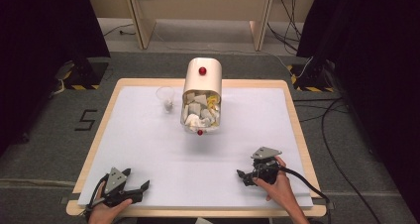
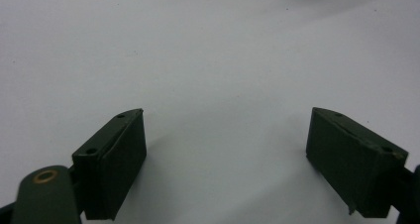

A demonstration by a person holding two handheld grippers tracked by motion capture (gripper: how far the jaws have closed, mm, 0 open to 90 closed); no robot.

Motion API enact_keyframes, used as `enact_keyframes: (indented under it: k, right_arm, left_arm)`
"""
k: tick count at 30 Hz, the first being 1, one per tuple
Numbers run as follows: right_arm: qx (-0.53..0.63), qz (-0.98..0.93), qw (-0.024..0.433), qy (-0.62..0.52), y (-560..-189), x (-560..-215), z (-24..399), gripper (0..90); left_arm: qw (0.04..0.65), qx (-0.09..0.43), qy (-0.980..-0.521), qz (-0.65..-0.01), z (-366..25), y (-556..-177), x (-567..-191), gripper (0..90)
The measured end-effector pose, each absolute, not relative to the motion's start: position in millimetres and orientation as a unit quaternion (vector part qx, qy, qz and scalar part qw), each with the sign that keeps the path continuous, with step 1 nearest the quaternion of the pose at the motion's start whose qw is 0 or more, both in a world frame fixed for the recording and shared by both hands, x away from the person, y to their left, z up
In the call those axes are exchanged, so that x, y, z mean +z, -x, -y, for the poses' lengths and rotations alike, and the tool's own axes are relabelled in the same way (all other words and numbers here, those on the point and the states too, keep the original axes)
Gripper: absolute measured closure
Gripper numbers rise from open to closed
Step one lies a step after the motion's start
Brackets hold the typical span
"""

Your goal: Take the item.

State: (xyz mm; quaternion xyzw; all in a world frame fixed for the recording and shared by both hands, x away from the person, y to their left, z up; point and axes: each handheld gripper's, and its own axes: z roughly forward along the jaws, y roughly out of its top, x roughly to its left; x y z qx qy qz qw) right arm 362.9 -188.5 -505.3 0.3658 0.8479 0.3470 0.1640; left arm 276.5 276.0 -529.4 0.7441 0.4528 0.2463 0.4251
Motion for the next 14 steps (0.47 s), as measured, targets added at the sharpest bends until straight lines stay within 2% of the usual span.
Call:
enact_keyframes:
  k: [14]
  right_arm:
    - [0.347,-0.848,0.164,-0.365,-363.1,-505.4,188.6,4.3]
  left_arm:
    - [0.429,0.245,-0.744,-0.449,-277.6,-276.8,-530.5,14.5]
